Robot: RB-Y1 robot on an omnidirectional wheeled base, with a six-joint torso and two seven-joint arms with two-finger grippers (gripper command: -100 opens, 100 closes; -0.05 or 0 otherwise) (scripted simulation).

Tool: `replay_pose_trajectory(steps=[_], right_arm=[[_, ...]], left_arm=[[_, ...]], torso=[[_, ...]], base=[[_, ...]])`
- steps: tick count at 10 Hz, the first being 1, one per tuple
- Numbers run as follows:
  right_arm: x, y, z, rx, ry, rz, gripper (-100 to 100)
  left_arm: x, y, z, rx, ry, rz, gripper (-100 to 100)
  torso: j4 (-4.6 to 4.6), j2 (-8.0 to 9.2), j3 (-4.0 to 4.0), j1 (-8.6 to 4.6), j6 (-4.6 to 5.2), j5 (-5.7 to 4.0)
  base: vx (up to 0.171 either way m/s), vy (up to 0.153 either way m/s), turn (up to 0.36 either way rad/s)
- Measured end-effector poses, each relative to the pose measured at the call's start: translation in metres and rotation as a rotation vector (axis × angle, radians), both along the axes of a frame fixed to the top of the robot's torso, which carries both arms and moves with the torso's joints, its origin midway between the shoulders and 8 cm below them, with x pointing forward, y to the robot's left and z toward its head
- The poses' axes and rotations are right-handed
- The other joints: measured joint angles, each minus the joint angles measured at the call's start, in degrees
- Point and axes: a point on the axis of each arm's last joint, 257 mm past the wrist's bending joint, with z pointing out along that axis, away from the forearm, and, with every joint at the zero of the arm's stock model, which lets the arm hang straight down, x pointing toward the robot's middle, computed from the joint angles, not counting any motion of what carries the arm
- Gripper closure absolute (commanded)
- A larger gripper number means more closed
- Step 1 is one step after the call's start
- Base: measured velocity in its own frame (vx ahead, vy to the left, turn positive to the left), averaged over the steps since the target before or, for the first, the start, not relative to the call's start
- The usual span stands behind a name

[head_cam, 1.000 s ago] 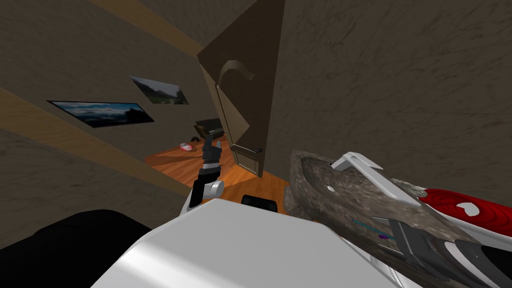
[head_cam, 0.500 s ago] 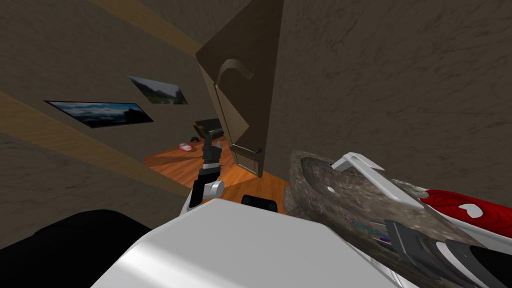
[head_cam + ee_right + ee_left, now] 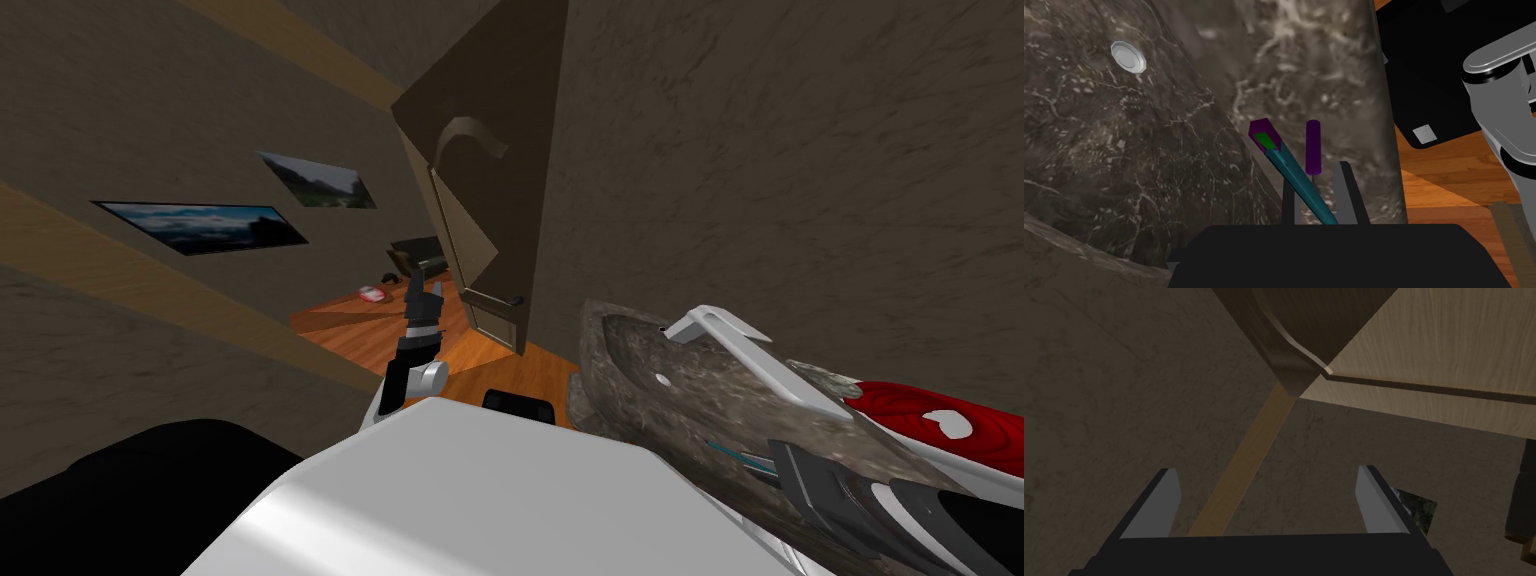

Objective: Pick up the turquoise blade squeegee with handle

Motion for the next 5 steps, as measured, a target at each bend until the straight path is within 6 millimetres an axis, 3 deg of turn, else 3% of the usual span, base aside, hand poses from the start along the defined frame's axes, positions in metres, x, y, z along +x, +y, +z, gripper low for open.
replay_pose_trajectory(steps=[4,5], right_arm=[[0.002,-0.009,0.016,0.000,-0.001,-0.008,100],[0.001,-0.009,0.016,0.001,0.001,-0.007,0]], left_arm=[[0.000,0.000,0.000,0.000,0.000,0.000,0],[0.000,0.000,0.000,0.000,0.000,0.000,0]], torso=[[0.05,0.15,0.09,0.10,0.05,0.04],[0.04,0.10,0.07,0.07,0.06,0.02]], base=[[-0.025,0.015,0.005],[0.000,0.000,0.000]])
